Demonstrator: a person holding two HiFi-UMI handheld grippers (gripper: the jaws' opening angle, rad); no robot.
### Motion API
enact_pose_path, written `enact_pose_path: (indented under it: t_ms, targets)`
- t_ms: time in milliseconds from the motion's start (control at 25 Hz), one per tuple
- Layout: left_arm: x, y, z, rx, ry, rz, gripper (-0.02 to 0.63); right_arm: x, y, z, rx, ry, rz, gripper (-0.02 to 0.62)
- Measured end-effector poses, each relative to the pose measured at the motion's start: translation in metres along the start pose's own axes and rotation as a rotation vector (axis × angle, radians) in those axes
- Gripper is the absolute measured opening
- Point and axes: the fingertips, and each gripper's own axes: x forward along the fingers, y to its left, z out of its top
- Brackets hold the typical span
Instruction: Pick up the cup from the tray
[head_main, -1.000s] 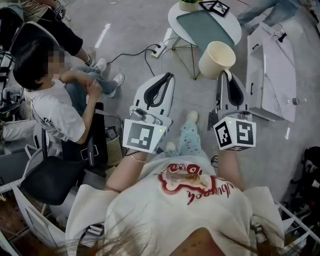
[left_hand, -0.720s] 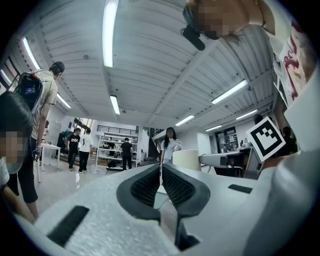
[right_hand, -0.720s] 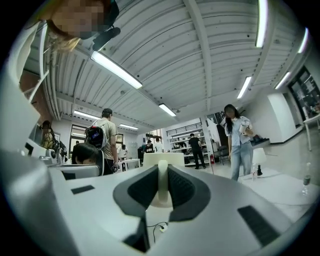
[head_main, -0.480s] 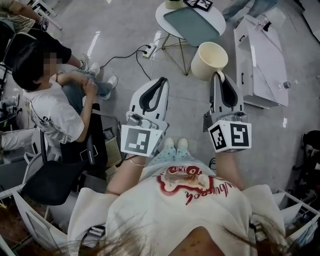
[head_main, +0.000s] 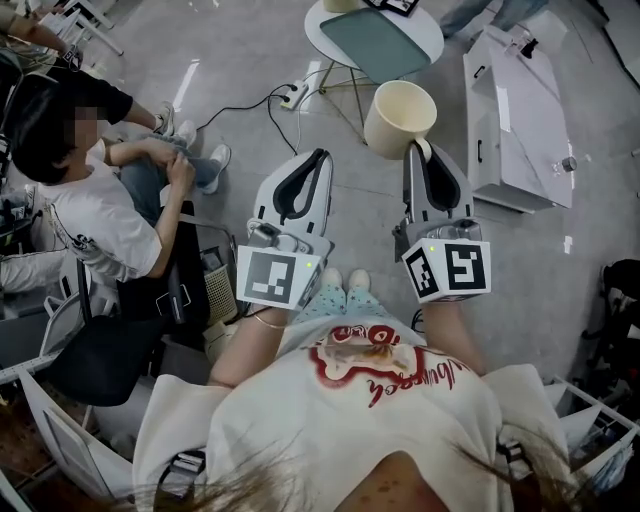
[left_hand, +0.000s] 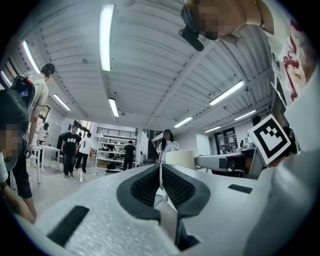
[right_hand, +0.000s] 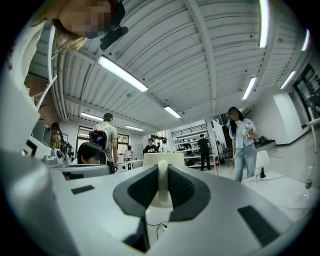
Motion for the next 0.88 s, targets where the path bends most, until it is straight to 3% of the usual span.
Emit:
enact_pose_path:
  t_ms: [880]
  targets:
    - [0.012,-0.016,0.003,-0.002,-0.019,0.012,0.028,-0.003,-0.015,-0.003,-0.005,0.017,0.023,0.052]
